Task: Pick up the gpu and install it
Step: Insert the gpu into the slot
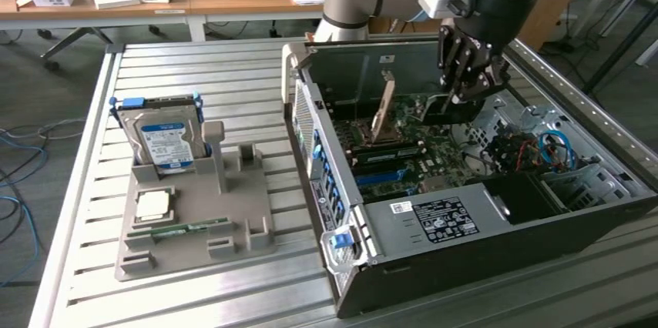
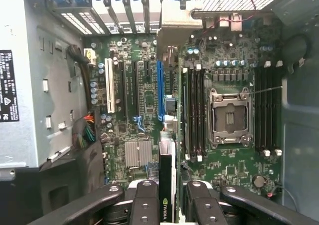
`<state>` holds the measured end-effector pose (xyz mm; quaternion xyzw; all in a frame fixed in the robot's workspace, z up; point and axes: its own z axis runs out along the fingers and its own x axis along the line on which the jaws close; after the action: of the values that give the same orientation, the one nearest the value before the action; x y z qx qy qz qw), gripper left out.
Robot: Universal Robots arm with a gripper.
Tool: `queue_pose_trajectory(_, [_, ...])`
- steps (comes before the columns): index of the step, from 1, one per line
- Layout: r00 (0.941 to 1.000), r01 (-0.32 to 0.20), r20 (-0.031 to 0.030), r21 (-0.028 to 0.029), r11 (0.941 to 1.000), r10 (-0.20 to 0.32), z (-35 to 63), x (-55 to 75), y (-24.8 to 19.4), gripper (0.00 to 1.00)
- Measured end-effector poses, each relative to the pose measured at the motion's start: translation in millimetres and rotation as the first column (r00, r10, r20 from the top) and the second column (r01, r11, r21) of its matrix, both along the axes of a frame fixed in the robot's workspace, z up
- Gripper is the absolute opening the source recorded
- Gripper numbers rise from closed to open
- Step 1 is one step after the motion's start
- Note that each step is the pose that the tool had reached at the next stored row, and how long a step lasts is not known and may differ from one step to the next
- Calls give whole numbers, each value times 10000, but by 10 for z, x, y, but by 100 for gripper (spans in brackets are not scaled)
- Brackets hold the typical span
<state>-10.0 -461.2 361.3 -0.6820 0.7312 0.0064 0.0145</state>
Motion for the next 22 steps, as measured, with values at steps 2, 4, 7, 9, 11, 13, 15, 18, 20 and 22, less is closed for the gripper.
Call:
queue_pose_trajectory(2, [10000, 0, 0, 0, 10000, 0, -36, -2, 0, 26])
queue_pose_trajectory(4, [10000, 0, 1, 0, 10000, 0, -73, -3, 0, 26])
queue_pose_trajectory(7, [10000, 0, 0, 1, 10000, 0, -126, -5, 0, 26])
queue_pose_trajectory(9, [10000, 0, 0, 0, 10000, 0, -157, -6, 0, 26])
queue_pose_trajectory(11, [10000, 0, 0, 0, 10000, 0, -188, -7, 0, 26])
queue_pose_trajectory(13, [10000, 0, 0, 1, 10000, 0, -215, -7, 0, 26])
queue_pose_trajectory(15, [10000, 0, 0, 0, 10000, 0, -240, -8, 0, 26])
queue_pose_trajectory(18, [10000, 0, 0, 1, 10000, 0, -273, -8, 0, 26])
queue_pose_trajectory(20, [10000, 0, 0, 0, 10000, 0, -288, -8, 0, 26])
queue_pose_trajectory(22, [10000, 0, 0, -2, 10000, 0, -289, -8, 0, 26])
